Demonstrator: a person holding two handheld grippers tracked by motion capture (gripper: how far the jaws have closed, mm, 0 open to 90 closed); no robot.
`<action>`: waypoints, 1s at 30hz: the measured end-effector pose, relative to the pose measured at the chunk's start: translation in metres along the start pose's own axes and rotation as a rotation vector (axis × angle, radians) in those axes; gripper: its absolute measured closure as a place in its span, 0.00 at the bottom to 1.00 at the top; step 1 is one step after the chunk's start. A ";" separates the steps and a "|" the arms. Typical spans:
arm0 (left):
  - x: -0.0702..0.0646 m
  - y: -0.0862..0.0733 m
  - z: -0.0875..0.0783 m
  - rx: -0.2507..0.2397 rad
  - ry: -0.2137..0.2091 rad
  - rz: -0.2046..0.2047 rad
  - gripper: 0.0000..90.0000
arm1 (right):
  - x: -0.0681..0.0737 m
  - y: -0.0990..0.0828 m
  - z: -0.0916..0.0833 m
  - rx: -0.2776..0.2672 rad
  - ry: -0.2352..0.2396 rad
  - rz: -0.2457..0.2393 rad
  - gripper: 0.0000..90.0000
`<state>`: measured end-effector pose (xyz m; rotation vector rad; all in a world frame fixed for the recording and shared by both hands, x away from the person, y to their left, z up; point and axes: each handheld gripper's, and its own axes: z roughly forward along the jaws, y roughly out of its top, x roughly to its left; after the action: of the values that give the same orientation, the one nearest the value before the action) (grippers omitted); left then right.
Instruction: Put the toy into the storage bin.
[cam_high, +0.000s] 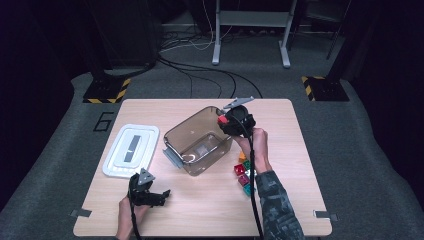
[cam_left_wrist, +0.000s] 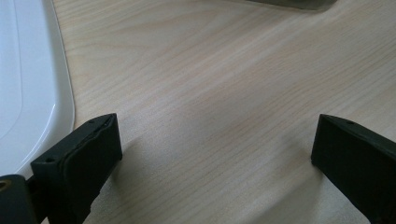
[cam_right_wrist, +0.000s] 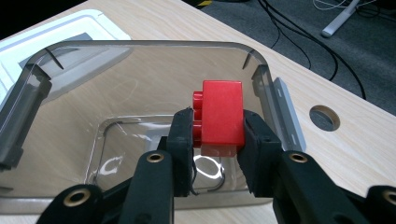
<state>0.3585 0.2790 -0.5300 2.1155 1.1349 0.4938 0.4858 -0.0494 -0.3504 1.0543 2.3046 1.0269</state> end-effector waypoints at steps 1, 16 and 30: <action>0.000 0.000 0.000 -0.002 0.001 -0.003 0.02 | 0.000 0.002 0.004 0.009 0.004 0.008 0.75; 0.000 0.000 0.000 -0.005 0.002 -0.006 0.02 | -0.004 0.000 0.027 0.045 0.001 0.026 0.75; 0.000 0.000 0.000 -0.005 0.002 -0.006 0.02 | -0.001 -0.002 0.030 0.049 -0.009 0.028 0.55</action>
<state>0.3585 0.2788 -0.5304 2.1070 1.1390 0.4954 0.5038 -0.0373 -0.3715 1.1108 2.3255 0.9790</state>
